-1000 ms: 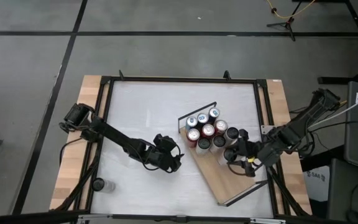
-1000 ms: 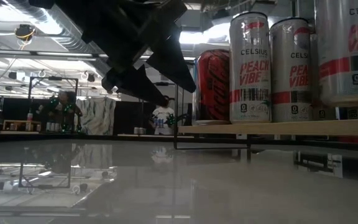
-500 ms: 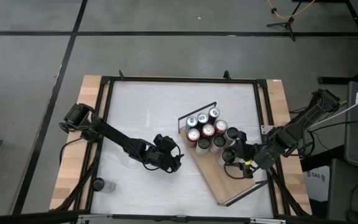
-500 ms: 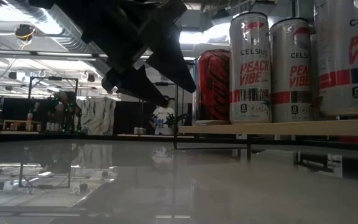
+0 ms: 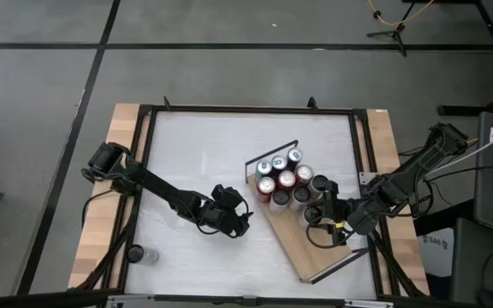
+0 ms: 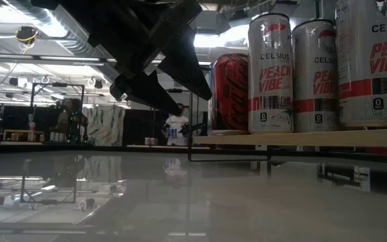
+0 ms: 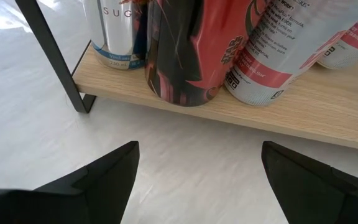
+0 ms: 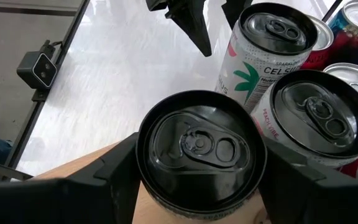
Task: Place canned beverage on shelf
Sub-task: Put the white pink soda can on the shelf aligned with the other white pink soda cans
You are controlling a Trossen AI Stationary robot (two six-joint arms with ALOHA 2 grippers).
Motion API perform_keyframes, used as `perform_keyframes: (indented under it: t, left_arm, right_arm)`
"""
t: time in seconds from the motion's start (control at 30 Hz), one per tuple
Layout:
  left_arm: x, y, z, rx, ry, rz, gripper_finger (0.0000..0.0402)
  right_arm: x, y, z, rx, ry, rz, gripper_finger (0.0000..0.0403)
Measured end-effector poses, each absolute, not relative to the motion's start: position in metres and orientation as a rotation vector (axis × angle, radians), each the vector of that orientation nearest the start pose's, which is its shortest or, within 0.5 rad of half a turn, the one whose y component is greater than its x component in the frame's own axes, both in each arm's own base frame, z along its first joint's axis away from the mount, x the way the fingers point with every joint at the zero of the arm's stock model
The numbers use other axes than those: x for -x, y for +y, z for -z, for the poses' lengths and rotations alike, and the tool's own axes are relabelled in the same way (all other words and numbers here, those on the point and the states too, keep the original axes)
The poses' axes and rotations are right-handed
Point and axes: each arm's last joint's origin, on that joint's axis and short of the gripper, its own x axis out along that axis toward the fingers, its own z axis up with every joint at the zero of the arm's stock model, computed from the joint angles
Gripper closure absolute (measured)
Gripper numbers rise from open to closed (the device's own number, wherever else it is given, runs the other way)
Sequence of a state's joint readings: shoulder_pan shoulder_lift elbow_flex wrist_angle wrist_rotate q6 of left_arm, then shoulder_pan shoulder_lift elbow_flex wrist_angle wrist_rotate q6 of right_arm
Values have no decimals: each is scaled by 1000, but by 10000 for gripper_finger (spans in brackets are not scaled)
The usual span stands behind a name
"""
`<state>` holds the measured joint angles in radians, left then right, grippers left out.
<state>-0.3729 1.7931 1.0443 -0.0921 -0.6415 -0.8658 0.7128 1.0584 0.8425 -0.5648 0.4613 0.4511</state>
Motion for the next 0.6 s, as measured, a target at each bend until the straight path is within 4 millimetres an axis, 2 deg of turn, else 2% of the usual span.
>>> perform_keyframes:
  t: [0.43,0.6]
  left_arm:
    - [-341,-115,-170,413,564,-538,69]
    - [-341,-115,-170,413,564,-537,69]
  right_arm:
    - [-167,127,-273,-4,690,-90,104]
    - [-167,127,-273,-3,691,-90,99]
